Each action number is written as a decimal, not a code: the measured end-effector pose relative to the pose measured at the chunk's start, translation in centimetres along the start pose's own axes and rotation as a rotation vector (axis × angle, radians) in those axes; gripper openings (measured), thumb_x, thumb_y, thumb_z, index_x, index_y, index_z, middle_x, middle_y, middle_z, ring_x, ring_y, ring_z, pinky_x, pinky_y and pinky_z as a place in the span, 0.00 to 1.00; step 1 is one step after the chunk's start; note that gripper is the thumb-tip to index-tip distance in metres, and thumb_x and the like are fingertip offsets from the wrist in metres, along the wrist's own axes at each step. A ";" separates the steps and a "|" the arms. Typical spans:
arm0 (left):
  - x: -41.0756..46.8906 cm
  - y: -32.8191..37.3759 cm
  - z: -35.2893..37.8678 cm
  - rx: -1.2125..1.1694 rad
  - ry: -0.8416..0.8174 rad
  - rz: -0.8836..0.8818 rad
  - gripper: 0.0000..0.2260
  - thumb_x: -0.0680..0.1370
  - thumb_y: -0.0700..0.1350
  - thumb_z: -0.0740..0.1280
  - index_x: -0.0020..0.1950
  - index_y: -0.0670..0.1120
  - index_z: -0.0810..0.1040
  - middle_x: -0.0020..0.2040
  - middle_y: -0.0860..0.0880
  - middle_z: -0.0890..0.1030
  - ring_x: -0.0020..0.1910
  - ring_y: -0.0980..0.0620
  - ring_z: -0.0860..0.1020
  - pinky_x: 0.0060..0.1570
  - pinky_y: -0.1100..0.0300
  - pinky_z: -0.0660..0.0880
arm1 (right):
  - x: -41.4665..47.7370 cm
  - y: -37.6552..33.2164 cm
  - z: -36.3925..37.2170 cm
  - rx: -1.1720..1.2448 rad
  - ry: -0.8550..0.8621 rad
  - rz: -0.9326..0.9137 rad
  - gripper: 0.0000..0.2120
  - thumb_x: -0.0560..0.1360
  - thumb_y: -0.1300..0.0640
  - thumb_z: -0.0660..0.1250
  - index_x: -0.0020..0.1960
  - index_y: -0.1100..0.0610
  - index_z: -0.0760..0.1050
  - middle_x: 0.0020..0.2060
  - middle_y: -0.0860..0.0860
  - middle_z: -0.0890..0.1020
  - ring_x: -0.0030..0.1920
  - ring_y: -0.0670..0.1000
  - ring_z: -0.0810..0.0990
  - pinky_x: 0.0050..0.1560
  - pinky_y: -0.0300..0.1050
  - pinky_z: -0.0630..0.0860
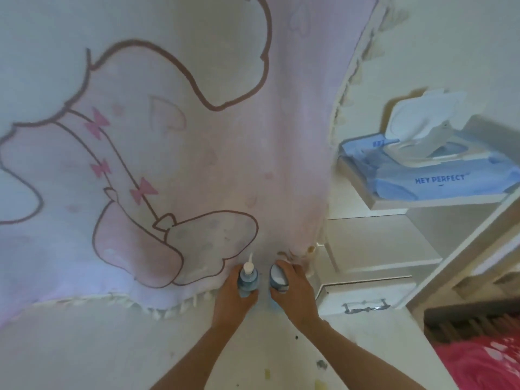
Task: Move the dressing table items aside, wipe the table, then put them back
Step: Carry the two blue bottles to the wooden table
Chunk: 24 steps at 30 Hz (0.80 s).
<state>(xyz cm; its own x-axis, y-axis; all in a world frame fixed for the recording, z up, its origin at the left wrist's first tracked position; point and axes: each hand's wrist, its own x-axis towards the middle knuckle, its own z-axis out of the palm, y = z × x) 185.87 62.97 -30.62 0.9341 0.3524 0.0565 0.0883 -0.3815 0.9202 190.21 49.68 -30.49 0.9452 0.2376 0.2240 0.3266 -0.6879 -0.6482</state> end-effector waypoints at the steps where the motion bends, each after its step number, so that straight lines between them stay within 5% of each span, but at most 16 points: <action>1: -0.8 0.1 -0.5 0.007 0.037 0.001 0.12 0.67 0.49 0.66 0.48 0.52 0.68 0.41 0.54 0.73 0.45 0.51 0.73 0.46 0.66 0.66 | -0.4 -0.1 -0.1 0.002 -0.026 -0.011 0.35 0.58 0.60 0.79 0.56 0.45 0.65 0.49 0.56 0.80 0.45 0.57 0.82 0.39 0.36 0.75; 6: -6.2 0.1 -3.7 0.020 0.215 -0.088 0.14 0.64 0.45 0.66 0.46 0.57 0.68 0.35 0.58 0.71 0.35 0.59 0.71 0.35 0.66 0.67 | -1.9 -2.3 -1.6 0.087 -0.183 -0.152 0.25 0.65 0.63 0.74 0.61 0.57 0.74 0.54 0.57 0.77 0.53 0.57 0.78 0.48 0.32 0.67; 10: -11.4 0.6 -6.6 0.079 0.410 -0.157 0.19 0.67 0.41 0.70 0.54 0.52 0.70 0.35 0.55 0.73 0.37 0.51 0.73 0.34 0.71 0.67 | -4.3 -5.8 -1.5 0.159 -0.268 -0.310 0.25 0.67 0.62 0.73 0.63 0.58 0.72 0.56 0.58 0.76 0.54 0.58 0.77 0.49 0.37 0.68; 15: -18.3 0.8 -12.2 0.152 0.607 -0.241 0.18 0.70 0.35 0.71 0.53 0.49 0.68 0.40 0.48 0.74 0.41 0.47 0.73 0.40 0.62 0.67 | -8.6 -11.9 0.1 0.223 -0.419 -0.519 0.26 0.67 0.61 0.72 0.64 0.57 0.71 0.56 0.59 0.75 0.54 0.59 0.77 0.50 0.43 0.73; 24: -38.0 -0.3 -25.0 0.139 1.075 -0.405 0.21 0.71 0.37 0.69 0.62 0.46 0.70 0.44 0.48 0.75 0.42 0.47 0.74 0.41 0.59 0.70 | -23.5 -27.1 5.6 0.311 -0.725 -0.903 0.27 0.70 0.59 0.69 0.67 0.49 0.66 0.58 0.51 0.73 0.57 0.50 0.75 0.50 0.32 0.65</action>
<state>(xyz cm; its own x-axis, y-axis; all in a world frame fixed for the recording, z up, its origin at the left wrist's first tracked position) 141.70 71.08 -23.40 0.0579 0.9899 0.1295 0.4137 -0.1418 0.8993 159.16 66.60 -22.28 0.1224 0.9488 0.2911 0.7633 0.0975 -0.6387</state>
